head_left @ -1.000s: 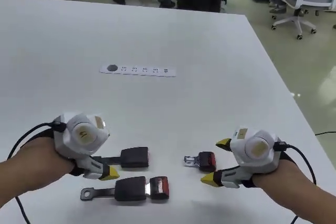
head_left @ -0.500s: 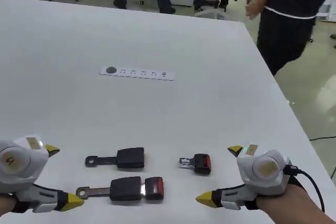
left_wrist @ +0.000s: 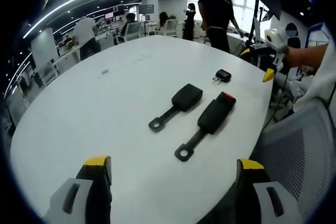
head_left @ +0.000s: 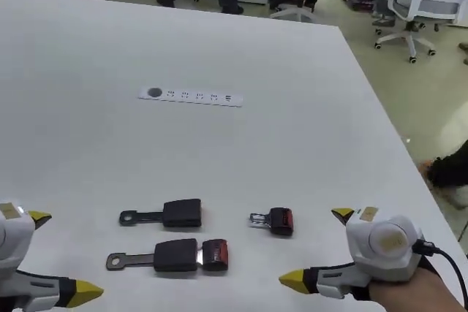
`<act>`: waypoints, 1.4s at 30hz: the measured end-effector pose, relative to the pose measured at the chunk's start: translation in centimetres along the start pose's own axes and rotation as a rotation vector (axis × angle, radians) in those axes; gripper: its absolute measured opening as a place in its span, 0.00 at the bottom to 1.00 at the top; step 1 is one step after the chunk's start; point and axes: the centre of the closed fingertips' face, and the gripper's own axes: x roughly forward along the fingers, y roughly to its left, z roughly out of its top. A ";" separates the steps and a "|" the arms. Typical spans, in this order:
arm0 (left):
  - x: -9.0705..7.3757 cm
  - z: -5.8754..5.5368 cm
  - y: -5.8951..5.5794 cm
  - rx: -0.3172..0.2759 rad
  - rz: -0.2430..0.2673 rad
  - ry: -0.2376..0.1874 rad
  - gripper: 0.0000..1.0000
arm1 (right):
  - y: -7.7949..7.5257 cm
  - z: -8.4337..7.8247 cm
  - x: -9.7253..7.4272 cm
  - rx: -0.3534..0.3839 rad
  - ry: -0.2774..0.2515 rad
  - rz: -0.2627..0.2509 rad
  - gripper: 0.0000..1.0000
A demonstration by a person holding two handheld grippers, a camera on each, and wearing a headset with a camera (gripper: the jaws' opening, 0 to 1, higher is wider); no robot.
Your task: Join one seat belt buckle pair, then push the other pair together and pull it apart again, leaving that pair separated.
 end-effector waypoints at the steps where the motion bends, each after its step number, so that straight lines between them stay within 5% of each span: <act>1: 0.0 0.0 -0.3 0.000 0.000 0.000 1.00 | 0.1 -0.2 0.0 0.006 0.001 0.000 0.99; 7: 0.0 0.1 -0.7 0.008 -0.005 -0.003 1.00 | 0.3 -0.9 0.7 0.020 -0.002 0.002 0.99; 13: 0.0 -0.1 -0.8 0.016 -0.005 -0.002 1.00 | 1.7 0.2 0.3 0.037 -0.013 0.000 0.99; 42: 0.6 -0.4 -2.0 0.020 -0.018 -0.014 1.00 | 2.0 -0.8 1.2 0.084 -0.021 -0.023 0.99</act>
